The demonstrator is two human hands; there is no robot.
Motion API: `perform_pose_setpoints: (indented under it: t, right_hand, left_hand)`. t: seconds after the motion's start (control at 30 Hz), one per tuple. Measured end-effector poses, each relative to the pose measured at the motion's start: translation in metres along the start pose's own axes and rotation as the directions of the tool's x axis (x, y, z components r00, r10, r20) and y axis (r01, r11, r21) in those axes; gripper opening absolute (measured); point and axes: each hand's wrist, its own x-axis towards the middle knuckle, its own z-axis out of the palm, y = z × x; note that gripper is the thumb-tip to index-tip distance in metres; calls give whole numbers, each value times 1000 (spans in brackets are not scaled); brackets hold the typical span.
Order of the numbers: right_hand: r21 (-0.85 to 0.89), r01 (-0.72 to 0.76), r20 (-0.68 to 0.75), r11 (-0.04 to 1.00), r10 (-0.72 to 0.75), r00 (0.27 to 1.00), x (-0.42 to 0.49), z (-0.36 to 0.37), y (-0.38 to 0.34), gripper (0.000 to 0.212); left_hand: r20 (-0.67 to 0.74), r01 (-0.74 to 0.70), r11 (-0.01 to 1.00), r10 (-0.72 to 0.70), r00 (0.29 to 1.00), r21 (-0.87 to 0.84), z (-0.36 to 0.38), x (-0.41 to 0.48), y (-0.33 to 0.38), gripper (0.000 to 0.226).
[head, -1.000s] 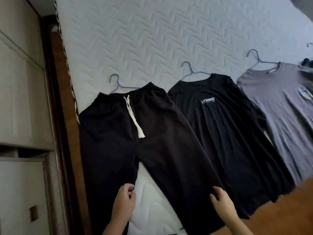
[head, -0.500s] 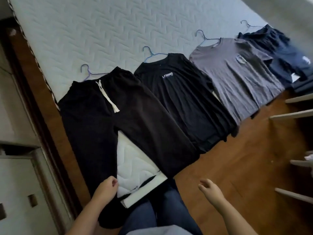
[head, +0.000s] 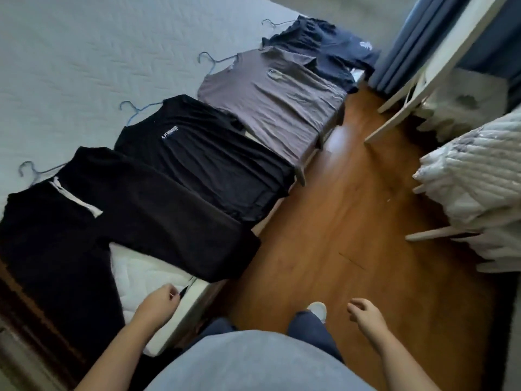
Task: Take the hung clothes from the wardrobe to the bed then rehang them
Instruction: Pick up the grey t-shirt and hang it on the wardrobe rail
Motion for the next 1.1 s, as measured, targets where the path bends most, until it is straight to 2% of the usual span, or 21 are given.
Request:
perform_pose_setpoints:
  t: [0.17, 0.27, 0.37, 0.47, 0.57, 0.67, 0.77, 0.87, 1.0, 1.1]
  right_hand:
    - [174, -138, -53, 975, 149, 987, 37, -114, 62, 31]
    - [216, -224, -91, 950, 248, 964, 53, -173, 96, 31]
    - [218, -316, -79, 923, 339, 937, 64, -208, 112, 32]
    - [235, -358, -53, 904, 379, 924, 85, -224, 102, 31]
    - [255, -357, -2, 899, 370, 929, 119, -230, 63, 30]
    - [236, -310, 37, 921, 310, 950, 166, -236, 2, 31]
    - [128, -169, 35, 977, 166, 985, 216, -251, -81, 29]
    - [-18, -45, 62, 999, 46, 997, 268, -275, -169, 28]
    - [-186, 137, 118, 973, -116, 986, 326, -305, -294, 30]
    - [-137, 287, 116, 948, -272, 955, 358, -318, -379, 23]
  left_hand:
    - [44, -117, 984, 112, 993, 136, 42, -10, 138, 10]
    - [135, -313, 919, 288, 948, 238, 65, -16, 245, 20]
    - [155, -481, 843, 456, 877, 242, 75, -27, 341, 23]
    - [139, -543, 818, 525, 840, 189, 74, -24, 404, 22]
    - [110, -492, 858, 480, 870, 146, 65, 3, 428, 20]
    - [66, -341, 939, 338, 939, 48, 45, 49, 435, 13]
    - [33, -185, 979, 188, 982, -83, 17, 102, 444, 11]
    - [17, -39, 971, 44, 999, -236, -12, 146, 464, 14]
    - [29, 28, 943, -20, 999, -331, -42, 191, 506, 14]
    - [20, 40, 946, -35, 999, -323, -61, 221, 550, 11]
